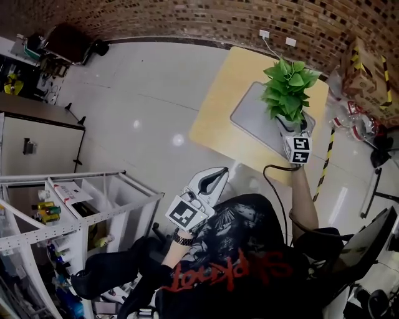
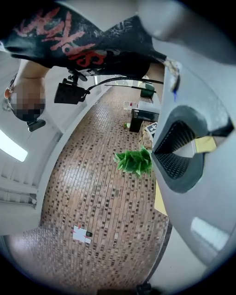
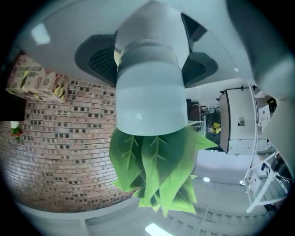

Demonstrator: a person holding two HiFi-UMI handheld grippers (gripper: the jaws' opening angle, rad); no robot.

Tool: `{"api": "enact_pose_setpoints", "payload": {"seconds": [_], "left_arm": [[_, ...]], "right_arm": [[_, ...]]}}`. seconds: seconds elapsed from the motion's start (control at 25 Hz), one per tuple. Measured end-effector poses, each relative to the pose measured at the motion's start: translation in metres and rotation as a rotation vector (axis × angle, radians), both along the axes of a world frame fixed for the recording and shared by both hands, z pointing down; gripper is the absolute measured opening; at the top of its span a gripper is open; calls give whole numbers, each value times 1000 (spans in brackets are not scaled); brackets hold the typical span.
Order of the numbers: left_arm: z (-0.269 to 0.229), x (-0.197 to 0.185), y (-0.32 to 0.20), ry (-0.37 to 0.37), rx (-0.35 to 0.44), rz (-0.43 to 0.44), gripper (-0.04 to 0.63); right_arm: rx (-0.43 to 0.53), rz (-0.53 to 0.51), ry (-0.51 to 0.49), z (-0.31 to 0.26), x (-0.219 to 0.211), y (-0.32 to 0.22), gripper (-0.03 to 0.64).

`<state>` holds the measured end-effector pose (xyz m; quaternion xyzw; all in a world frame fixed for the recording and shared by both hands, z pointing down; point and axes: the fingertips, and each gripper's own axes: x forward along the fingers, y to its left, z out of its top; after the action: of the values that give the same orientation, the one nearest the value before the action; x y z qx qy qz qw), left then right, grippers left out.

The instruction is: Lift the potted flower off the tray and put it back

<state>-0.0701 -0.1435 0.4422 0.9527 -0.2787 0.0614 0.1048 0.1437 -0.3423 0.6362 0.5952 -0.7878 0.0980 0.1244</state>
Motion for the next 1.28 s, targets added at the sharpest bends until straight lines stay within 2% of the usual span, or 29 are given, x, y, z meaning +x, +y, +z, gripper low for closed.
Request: {"api": "enact_pose_setpoints", "payload": {"seconds": [0.12, 0.28, 0.36, 0.48, 0.56, 0.76, 1.0, 1.16, 1.28], "left_arm": [[-6, 2, -6, 45, -8, -25, 5], [-2, -2, -8, 26, -22, -53, 5], [1, -5, -9, 19, -35, -75, 5], [5, -7, -9, -9, -56, -98, 5], [8, -9, -11, -28, -64, -115, 5], [17, -11, -13, -40, -79, -163, 5], [15, -11, -14, -31, -69, -154, 5], [12, -9, -16, -11, -57, -142, 5], [5, 0, -18, 10, -26, -111, 5]], "right_arm": [[35, 8, -27, -10, 9, 3, 440], [42, -4, -41, -4, 8, 4, 439], [-16, -15, -21, 30, 5, 2, 439], [-158, -19, -24, 109, 1, 4, 439], [-196, -15, -32, 134, 2, 4, 436], [-170, -57, -10, 137, -4, 10, 431], [-192, 12, -65, 140, 10, 33, 430], [-245, -8, -30, 141, 10, 46, 434], [-320, -66, 59, 142, 13, 54, 439]]}}
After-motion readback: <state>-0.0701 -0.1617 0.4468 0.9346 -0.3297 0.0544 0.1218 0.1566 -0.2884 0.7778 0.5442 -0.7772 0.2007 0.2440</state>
